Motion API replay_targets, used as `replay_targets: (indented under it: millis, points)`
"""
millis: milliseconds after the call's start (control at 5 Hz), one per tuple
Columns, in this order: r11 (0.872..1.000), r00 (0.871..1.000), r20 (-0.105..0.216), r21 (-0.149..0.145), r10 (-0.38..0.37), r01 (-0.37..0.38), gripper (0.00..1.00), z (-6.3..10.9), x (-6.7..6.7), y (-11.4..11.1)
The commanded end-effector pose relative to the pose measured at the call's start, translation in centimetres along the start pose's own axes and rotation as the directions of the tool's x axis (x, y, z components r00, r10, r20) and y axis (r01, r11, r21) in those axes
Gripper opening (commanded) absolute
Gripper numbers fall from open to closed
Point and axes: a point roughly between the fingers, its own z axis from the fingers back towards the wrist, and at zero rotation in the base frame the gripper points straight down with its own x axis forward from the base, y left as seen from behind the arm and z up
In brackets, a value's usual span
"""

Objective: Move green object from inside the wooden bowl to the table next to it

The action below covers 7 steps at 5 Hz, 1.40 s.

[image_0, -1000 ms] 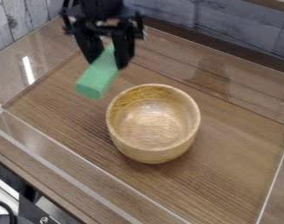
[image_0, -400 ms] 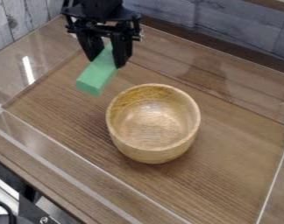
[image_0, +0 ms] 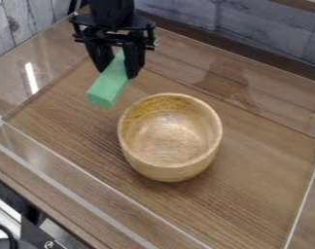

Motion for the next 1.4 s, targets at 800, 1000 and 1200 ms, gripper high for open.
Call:
replay_targets:
  millis: [800, 1000, 1200]
  points:
    - [0.993, 0.988, 0.107, 0.024, 0.114, -0.117, 0.0, -1.8, 7.2, -1.6]
    - [0.992, 0.986, 0.118, 0.028, 0.117, -0.121, 0.0, -3.6, 9.0, -1.3]
    - [0.994, 0.987, 0.122, 0.023, 0.106, -0.11, 0.0, -3.9, 10.2, -0.5]
